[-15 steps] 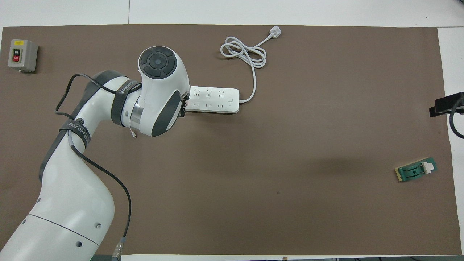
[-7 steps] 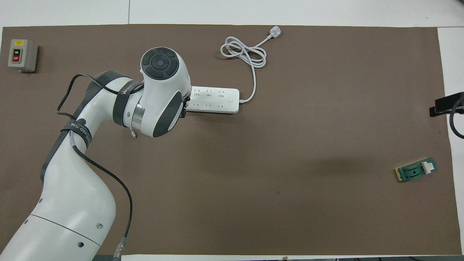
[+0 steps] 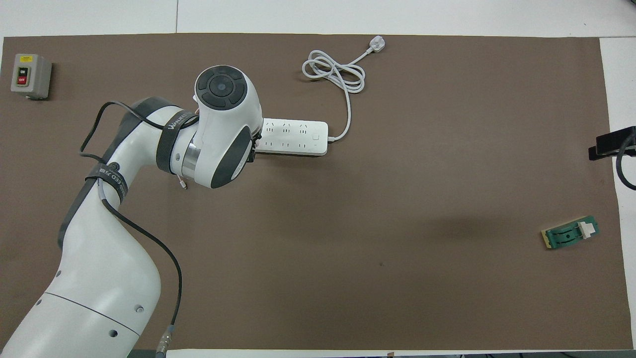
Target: Plug charger into power strip
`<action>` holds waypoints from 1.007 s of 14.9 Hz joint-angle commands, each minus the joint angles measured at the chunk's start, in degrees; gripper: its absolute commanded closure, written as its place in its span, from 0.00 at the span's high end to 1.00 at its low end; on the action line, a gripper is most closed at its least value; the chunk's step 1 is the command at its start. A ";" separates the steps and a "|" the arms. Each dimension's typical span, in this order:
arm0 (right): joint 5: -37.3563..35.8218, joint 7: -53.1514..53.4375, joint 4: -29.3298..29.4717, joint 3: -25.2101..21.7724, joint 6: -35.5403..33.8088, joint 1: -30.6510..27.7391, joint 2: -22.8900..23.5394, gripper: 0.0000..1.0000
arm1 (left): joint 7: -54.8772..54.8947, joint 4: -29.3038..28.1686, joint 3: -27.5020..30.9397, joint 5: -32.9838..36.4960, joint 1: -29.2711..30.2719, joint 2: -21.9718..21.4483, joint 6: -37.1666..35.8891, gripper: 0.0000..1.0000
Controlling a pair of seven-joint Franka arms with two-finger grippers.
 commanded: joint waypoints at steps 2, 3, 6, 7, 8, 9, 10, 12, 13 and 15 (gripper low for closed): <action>0.27 0.70 -0.41 0.32 -0.98 -0.31 -0.78 1.00 | -0.94 0.60 0.48 0.28 -1.24 3.78 1.66 0.00; 0.27 0.70 -0.41 0.32 -0.98 -0.31 -0.78 1.00 | -0.94 0.69 0.48 0.28 -1.15 4.49 1.74 0.00; 0.27 0.70 -0.41 0.32 -0.98 -0.31 -0.78 1.00 | -0.86 2.62 0.48 0.37 -1.15 8.35 3.06 0.00; 0.27 0.70 -0.41 0.32 -0.98 -0.31 -0.78 1.00 | -0.86 2.97 0.48 0.28 -1.07 8.97 3.32 0.00; 0.27 0.70 -0.41 0.32 -0.98 -0.22 -0.78 1.00 | -0.77 2.97 0.48 0.20 -1.07 8.98 4.20 0.00; 0.27 0.70 -0.41 0.32 -0.98 -0.31 -0.78 1.00 | -0.77 2.97 0.48 0.19 -0.98 8.98 4.90 0.00; 0.27 0.70 -0.41 0.32 -0.98 -0.31 -0.78 1.00 | -0.77 2.97 0.48 0.28 -1.07 9.06 5.08 0.00; 0.27 0.70 -0.41 0.32 -0.98 -0.31 -0.78 1.00 | -0.68 2.97 0.48 0.28 -0.98 8.98 5.08 0.00; 0.27 0.70 -0.41 0.32 -0.98 -0.31 -0.78 1.00 | -0.68 2.97 0.48 0.28 -1.07 8.98 5.26 0.00; 0.27 0.70 -0.41 0.32 -0.98 -0.31 -0.78 1.00 | -0.68 2.89 0.48 0.37 -1.07 10.55 7.09 0.00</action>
